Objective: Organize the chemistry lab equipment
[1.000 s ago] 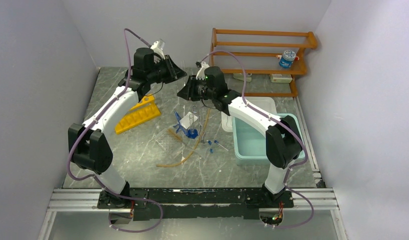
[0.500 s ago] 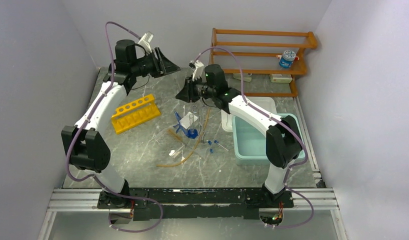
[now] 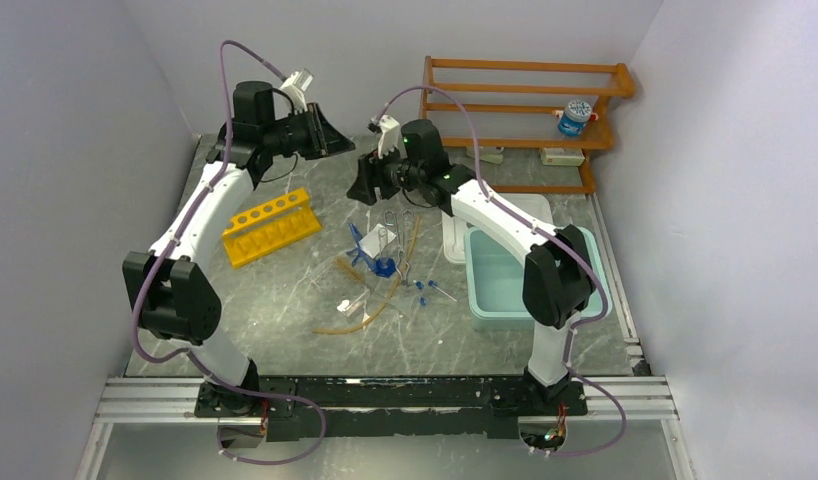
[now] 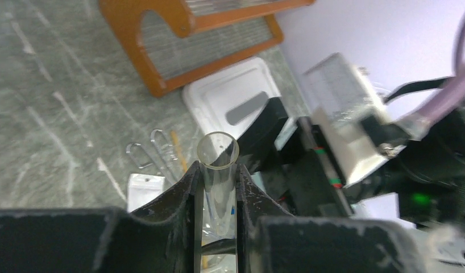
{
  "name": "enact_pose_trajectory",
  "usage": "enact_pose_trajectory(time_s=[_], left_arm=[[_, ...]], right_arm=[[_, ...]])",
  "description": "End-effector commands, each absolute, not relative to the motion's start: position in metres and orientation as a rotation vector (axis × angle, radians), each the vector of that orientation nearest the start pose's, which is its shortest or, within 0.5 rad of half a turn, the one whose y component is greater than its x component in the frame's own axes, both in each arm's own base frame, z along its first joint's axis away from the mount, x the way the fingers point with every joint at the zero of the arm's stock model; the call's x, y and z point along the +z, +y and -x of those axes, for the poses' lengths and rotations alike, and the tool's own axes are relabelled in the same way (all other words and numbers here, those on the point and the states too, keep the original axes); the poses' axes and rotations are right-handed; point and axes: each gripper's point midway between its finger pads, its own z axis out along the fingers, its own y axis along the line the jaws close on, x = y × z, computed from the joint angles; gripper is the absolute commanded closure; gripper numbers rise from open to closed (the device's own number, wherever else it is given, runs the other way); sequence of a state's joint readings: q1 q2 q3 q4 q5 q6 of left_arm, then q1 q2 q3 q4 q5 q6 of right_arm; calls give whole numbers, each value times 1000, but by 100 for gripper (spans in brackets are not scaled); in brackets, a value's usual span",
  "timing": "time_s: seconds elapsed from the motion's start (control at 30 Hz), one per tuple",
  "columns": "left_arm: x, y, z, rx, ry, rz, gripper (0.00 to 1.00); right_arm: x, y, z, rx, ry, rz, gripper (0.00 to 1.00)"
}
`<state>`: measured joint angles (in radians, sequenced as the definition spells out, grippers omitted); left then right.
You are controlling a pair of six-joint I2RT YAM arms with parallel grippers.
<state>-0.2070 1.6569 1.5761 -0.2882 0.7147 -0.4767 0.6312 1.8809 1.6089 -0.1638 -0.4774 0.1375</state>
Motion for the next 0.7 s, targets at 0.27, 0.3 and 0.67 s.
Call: enact_pose_trajectory(time_s=[0.27,0.3,0.67], left_arm=[[323,-106,-450,-278,1809,-42,95],[319,-99,-449,-239,1800,-21,95],[281,-62,-447,-37,1684,119,94]], right_arm=[[262,342,-415,830,1916,408,28],[261,339,-415,819,1922,396,28],[244,325,-418,820,1970,314,28]])
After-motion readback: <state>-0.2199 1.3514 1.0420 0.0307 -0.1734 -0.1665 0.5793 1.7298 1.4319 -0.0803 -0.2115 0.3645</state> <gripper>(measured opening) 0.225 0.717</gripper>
